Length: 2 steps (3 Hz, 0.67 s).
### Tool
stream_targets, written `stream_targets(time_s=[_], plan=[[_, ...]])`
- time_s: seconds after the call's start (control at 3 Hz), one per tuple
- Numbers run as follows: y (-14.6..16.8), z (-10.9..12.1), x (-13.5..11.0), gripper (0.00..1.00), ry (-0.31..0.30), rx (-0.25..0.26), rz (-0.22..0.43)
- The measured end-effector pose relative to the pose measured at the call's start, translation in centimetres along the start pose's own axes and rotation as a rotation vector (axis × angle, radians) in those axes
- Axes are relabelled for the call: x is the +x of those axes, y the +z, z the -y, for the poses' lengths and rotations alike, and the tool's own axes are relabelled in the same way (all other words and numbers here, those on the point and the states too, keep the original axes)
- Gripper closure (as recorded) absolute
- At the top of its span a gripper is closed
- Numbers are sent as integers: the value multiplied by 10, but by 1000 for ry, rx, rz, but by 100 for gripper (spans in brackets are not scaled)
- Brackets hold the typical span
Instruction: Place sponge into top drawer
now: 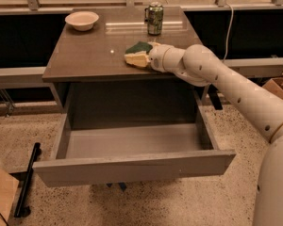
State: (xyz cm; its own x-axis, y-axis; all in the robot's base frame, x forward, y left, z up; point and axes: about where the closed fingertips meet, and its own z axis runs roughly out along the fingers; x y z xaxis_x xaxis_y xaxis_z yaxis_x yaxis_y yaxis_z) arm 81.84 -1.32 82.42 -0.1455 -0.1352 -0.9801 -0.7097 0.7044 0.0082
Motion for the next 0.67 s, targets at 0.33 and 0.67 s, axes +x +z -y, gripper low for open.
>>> stream_targets(time_s=[0.33,0.67], plan=[[0,0,0,0,0,0,0],[0,0,0,0,0,0,0]])
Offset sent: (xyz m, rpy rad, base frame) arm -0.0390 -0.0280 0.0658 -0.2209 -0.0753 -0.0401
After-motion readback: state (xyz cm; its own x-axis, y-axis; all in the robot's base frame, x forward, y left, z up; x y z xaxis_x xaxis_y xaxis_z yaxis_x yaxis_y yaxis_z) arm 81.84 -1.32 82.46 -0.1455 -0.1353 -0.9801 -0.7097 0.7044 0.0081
